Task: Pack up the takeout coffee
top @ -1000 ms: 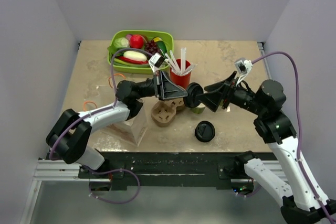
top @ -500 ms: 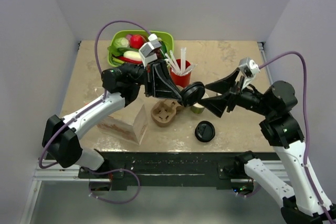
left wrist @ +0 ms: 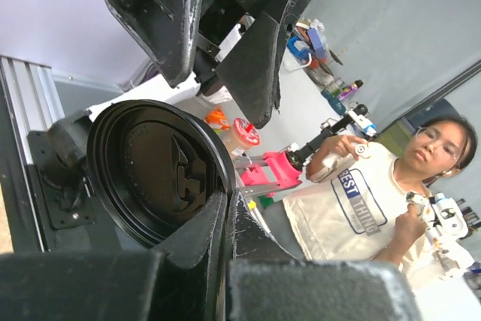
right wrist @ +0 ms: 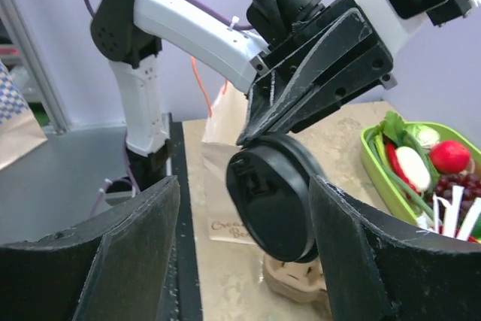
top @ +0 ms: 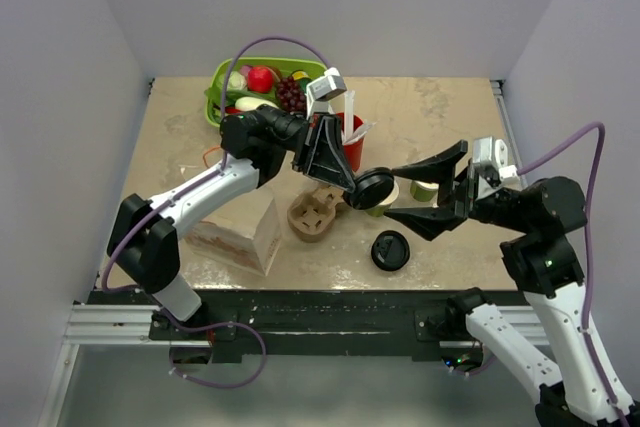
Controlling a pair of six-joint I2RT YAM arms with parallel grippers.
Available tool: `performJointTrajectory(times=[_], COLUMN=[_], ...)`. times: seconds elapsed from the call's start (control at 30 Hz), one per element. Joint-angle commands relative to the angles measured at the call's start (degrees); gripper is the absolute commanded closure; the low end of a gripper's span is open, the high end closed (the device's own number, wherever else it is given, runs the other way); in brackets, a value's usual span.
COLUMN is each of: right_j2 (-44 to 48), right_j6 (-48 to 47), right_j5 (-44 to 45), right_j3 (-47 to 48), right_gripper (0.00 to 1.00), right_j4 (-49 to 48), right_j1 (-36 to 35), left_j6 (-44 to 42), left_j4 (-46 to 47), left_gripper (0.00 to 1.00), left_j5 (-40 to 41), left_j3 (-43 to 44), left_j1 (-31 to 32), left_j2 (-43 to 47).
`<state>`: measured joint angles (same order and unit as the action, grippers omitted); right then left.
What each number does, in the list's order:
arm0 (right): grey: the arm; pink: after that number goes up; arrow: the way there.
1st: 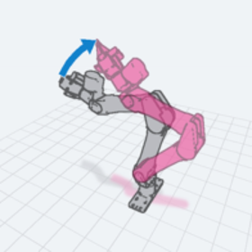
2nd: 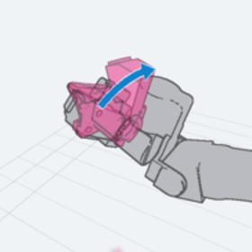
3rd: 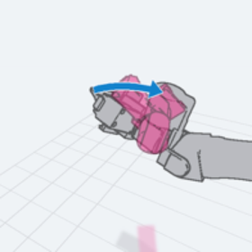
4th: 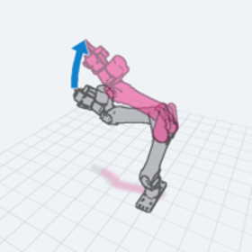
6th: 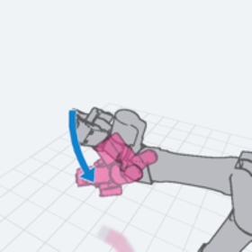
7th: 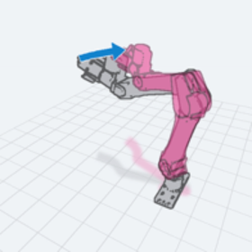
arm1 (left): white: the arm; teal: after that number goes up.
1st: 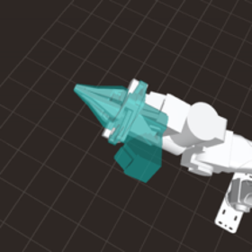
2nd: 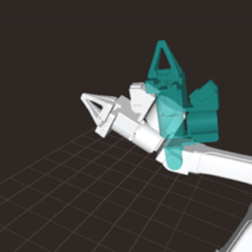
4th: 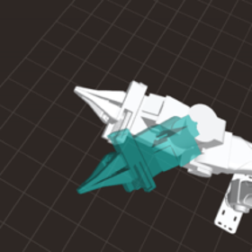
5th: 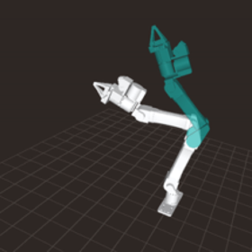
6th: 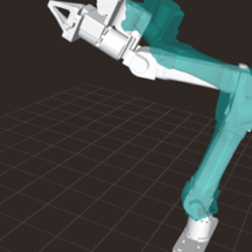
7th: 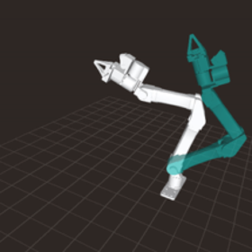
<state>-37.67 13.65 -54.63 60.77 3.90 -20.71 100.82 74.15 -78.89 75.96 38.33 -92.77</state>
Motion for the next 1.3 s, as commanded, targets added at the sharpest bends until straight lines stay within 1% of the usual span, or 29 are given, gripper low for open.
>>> performJointTrajectory(times=[0.0, 0.07, 0.13, 0.23, 0.3, 0.53, 0.57, 0.6, 0.7, 0.8, 0.9, 1.03, 1.13, 1.17, 1.23, 1.27], right_j2=[-1.4, -1.3, -1.6, -3.3, -4.3, -6.8, -7.4, -7.9, -9.8, -10.1, -9.7, -9.8, -8.8, -8.6, -6.8, -6.1], right_j6=[-6.4, -8.8, -9.6, -11.9, -13.2, -12.7, -12.2, -11.5, -10.8, -10.6, -8.4, -7.2, -7.0, -6.7, -6.4, -6.4], right_j5=[1.1, 3.7, 3.4, 0.7, -3.2, -8.6, -9.3, -9.9, -13.2, -13.5, -13.8, -14.1, -13.8, -13.6, -12.7, -12.0], right_j3=[2.4, 2.5, 2.7, 4.4, 5.1, 4.7, 4.7, 4.8, 5.2, 5.1, 4.4, 4.3, 4.0, 3.7, 3.1, 2.6], right_gripper=[0.28, 0.28, 0.28, 0.28, 0.28, 0.30, 0.31, 0.35, 0.40, 0.41, 0.45, 0.66, 0.72, 0.80, 0.89, 0.97], right_j4=[0.6, 2.4, 3.6, 8.4, 10.0, 8.9, 8.5, 7.7, 8.3, 8.5, 6.1, 5.9, 6.3, 6.2, 6.4, 6.3], right_j1=[0.0, -0.1, 0.0, 0.0, -0.1, 0.0, 0.0, 0.0, -0.2, -0.3, -0.6, -0.8, -0.7, -0.7, -0.7, -0.8], left_j6=[4.4, 4.0, 3.6, 3.2, 2.8, 1.1, 1.1, 1.1, 1.1, 0.5, 0.1, 0.2, 0.2, 0.2, 0.5, 0.7], left_j4=[34.5, 34.5, 34.5, 34.5, 34.5, 34.5, 34.5, 34.5, 34.6, 34.5, 34.5, 34.5, 34.5, 34.5, 34.5, 34.5], left_gripper=[1.00, 1.00, 1.00, 1.00, 1.00, 1.00, 1.00, 1.00, 1.00, 1.00, 1.00, 1.00, 1.00, 1.00, 1.00, 1.00], left_j5=[-2.1, -2.7, -3.3, -5.0, -6.7, -8.8, -8.9, -8.8, -8.6, -8.5, -8.3, -8.6, -8.6, -8.7, -9.0, -9.2], left_j3=[2.7, 2.7, 2.6, 2.7, 2.9, 2.3, 2.3, 2.3, 1.5, 0.9, 0.8, 0.9, 1.1, 1.2, 1.4, 1.6], left_j1=[0.0, 0.0, 0.0, 0.0, 0.0, 0.3, 0.3, 0.4, 1.0, 1.1, 1.5, 1.7, 1.6, 1.5, 1.1, 1.0], left_j2=[0.9, 1.2, 1.8, 2.3, 2.9, 5.1, 5.1, 5.1, 5.0, 5.0, 4.8, 4.6, 4.4, 4.2, 3.7, 3.3])
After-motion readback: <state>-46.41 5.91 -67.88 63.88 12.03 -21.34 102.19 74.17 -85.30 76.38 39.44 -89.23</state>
